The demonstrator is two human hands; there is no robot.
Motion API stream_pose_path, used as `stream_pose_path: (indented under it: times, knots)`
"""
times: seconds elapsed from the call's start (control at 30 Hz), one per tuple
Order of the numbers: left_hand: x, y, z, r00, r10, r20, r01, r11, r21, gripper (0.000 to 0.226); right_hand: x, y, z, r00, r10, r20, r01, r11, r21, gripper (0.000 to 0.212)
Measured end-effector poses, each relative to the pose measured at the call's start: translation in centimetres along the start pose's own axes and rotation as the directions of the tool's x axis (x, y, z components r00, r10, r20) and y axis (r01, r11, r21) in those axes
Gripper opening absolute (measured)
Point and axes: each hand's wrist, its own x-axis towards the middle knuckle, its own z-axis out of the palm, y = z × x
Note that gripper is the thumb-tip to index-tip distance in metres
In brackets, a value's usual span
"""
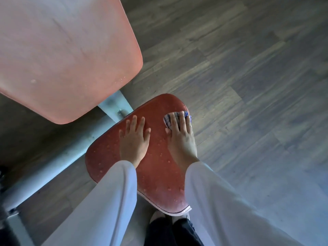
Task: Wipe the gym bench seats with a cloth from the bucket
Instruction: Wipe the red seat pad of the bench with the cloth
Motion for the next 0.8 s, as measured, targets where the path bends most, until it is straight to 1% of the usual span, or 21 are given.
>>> stream_pose_path:
  times: [0.07,0.13,0.2,0.27,0.3,0.33,0.37,0.4,0.43,0.47,0.5,0.53,0.6,0.7,0.77,0.8]
  knots:
    - [-0.1,-0.5,0.8,0.998,0.021,-0.052,-0.021,1.000,0.000,0.056,2.1,-0.6,0.2,1.000,-0.002,0.017,0.002,1.000,-0.024,0.049]
    - [-0.2,-0.8,1.5,0.992,0.047,-0.121,-0.050,0.998,-0.025,0.065,3.6,-1.6,0.5,0.998,-0.028,0.049,0.029,0.999,-0.028,0.050]
    - [-0.2,-1.1,2.1,0.981,0.036,-0.193,-0.046,0.998,-0.045,0.061,4.0,-2.1,0.7,0.992,-0.104,0.069,0.106,0.994,-0.028,0.049]
    - [-0.1,-1.2,2.4,0.976,0.008,-0.218,-0.023,0.998,-0.065,0.059,3.7,-1.7,0.7,0.982,-0.176,0.065,0.180,0.981,-0.069,0.048]
    - [0.0,-1.2,2.5,0.975,-0.002,-0.222,-0.014,0.997,-0.071,0.059,3.6,-1.2,0.6,0.982,-0.180,0.050,0.184,0.980,-0.079,0.047]
    - [0.0,-1.3,2.6,0.973,-0.005,-0.231,-0.011,0.998,-0.068,0.059,3.7,-0.6,0.6,0.988,-0.154,0.011,0.155,0.985,-0.074,0.047]
    - [0.0,-1.3,2.7,0.971,-0.003,-0.238,-0.012,0.998,-0.060,0.058,4.2,0.0,0.5,0.994,-0.098,-0.045,0.096,0.994,-0.054,0.047]
    - [0.0,-1.3,2.7,0.970,-0.001,-0.242,-0.012,0.999,-0.053,0.057,4.9,0.4,0.3,0.996,-0.012,-0.086,0.011,1.000,-0.013,0.047]
    - [0.0,-1.3,2.8,0.970,-0.004,-0.242,-0.009,0.999,-0.053,0.057,5.8,0.7,0.2,0.993,0.084,-0.086,-0.081,0.996,0.034,0.047]
    - [0.0,-1.2,2.8,0.970,-0.008,-0.243,-0.005,0.999,-0.053,0.058,6.7,0.8,0.1,0.986,0.149,-0.069,-0.145,0.988,0.057,0.048]
    - [0.0,-1.2,2.8,0.969,-0.009,-0.246,-0.004,0.999,-0.052,0.058,7.5,0.7,0.2,0.985,0.161,-0.058,-0.158,0.986,0.046,0.048]
    - [0.0,-1.2,2.8,0.968,-0.010,-0.250,-0.003,0.999,-0.052,0.058,8.0,0.4,0.3,0.990,0.126,-0.057,-0.126,0.992,0.005,0.048]
    - [0.0,-1.3,2.8,0.967,-0.015,-0.254,0.000,0.998,-0.059,0.059,8.2,-0.5,0.5,1.000,0.003,-0.030,-0.005,0.997,-0.073,0.048]
    - [0.0,-1.2,2.8,0.963,-0.012,-0.269,-0.007,0.998,-0.069,0.058,6.7,-1.3,0.7,0.988,-0.153,0.027,0.155,0.983,-0.102,0.047]
    - [0.0,-1.2,2.8,0.956,-0.009,-0.293,-0.010,0.998,-0.063,0.057,5.0,-1.0,0.7,0.976,-0.218,0.028,0.220,0.968,-0.122,0.045]
    - [0.0,-1.2,2.9,0.952,-0.011,-0.305,-0.008,0.998,-0.062,0.056,4.1,-0.7,0.7,0.974,-0.225,0.004,0.224,0.966,-0.128,0.045]
